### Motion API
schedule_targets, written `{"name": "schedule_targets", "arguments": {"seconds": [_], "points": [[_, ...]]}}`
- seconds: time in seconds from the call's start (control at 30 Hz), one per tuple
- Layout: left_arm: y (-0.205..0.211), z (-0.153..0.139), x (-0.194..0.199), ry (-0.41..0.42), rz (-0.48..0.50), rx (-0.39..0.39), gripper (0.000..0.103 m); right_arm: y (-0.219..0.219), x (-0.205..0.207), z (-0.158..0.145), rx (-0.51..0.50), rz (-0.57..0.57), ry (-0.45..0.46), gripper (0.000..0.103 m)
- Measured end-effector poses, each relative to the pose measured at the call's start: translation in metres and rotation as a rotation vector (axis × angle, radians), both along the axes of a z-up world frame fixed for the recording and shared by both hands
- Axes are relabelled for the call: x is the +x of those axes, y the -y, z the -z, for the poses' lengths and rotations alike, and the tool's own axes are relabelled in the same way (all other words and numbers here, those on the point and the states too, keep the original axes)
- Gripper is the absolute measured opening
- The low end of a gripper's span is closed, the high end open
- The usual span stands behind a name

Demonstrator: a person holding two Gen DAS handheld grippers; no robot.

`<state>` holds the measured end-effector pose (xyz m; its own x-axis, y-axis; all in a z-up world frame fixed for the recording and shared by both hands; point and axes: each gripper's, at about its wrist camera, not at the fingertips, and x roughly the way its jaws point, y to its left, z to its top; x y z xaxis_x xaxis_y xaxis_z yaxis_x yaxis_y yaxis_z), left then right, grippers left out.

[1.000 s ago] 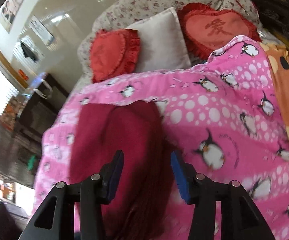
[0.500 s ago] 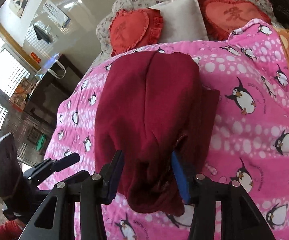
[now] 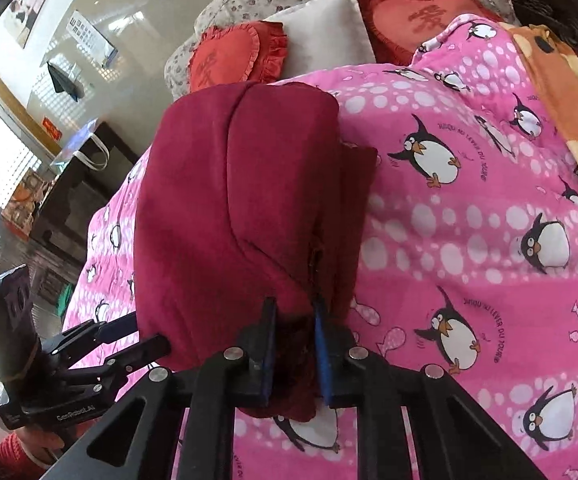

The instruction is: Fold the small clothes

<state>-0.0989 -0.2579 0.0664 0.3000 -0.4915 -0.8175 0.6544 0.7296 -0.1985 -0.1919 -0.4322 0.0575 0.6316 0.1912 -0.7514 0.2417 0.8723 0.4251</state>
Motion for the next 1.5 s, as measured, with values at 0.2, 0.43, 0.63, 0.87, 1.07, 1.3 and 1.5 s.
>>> {"name": "schedule_targets", "arguments": {"seconds": [0.2, 0.43, 0.63, 0.87, 1.07, 1.3, 1.5], "points": [[-0.01, -0.018, -0.005, 0.066, -0.016, -0.016, 0.057, -0.001, -0.007, -0.007, 0.026, 0.009, 0.013, 0.016], [-0.017, -0.026, -0.004, 0.098, -0.041, -0.011, 0.057, -0.008, -0.023, -0.03, 0.008, 0.061, 0.064, 0.05], [-0.02, -0.028, 0.013, 0.065, -0.08, -0.023, 0.06, -0.003, -0.014, -0.03, 0.035, 0.091, 0.074, 0.072], [-0.017, -0.025, 0.046, -0.039, -0.098, -0.106, 0.068, 0.013, 0.011, -0.016, 0.104, 0.118, 0.084, 0.078], [-0.008, -0.01, 0.075, -0.147, -0.078, -0.196, 0.08, 0.029, 0.023, 0.003, 0.161, 0.123, 0.087, 0.084], [0.009, 0.009, 0.09, -0.198, -0.054, -0.224, 0.081, 0.028, 0.037, 0.024, 0.224, 0.073, 0.102, 0.088], [0.015, 0.016, 0.094, -0.238, -0.05, -0.296, 0.074, 0.028, 0.041, 0.031, 0.258, 0.073, 0.114, 0.084]]}}
